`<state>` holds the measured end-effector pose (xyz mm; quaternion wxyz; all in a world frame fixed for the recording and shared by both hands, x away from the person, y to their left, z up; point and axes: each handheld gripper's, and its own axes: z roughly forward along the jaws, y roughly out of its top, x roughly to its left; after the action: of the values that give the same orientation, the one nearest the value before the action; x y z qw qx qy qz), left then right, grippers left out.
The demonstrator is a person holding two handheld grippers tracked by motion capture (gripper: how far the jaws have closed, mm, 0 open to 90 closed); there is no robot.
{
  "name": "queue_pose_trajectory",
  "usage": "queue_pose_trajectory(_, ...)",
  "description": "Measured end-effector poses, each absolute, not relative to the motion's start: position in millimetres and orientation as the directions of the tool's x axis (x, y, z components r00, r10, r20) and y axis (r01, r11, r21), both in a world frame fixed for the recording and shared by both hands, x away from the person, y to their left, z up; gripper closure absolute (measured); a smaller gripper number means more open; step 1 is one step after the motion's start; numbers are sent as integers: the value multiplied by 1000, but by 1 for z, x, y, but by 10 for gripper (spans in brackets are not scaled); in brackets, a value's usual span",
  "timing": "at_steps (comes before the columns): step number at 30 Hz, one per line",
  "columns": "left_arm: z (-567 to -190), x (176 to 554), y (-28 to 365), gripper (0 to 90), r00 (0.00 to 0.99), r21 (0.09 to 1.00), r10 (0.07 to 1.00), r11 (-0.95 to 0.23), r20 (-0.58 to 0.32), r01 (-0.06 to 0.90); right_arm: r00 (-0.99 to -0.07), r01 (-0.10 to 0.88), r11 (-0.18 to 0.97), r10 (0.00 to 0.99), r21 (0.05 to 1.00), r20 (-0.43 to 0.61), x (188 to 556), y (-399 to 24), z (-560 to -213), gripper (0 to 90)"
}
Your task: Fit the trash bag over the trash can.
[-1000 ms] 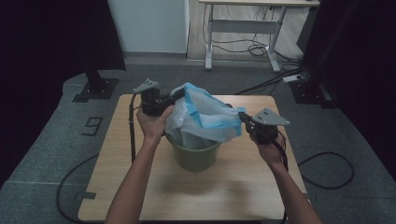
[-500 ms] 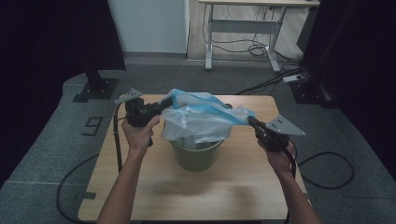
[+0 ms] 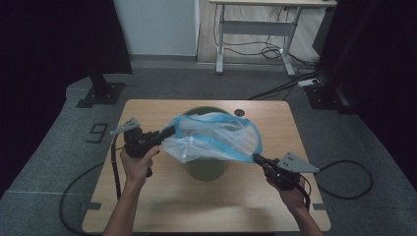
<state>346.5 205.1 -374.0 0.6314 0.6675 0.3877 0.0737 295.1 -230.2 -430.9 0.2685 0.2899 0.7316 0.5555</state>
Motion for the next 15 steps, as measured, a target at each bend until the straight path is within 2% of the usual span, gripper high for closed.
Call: queue_pose_trajectory(15,-409,345,219,894,661,868,608,97,-439,487,-742,201,281,669,938,-41,298,-218,-468,888)
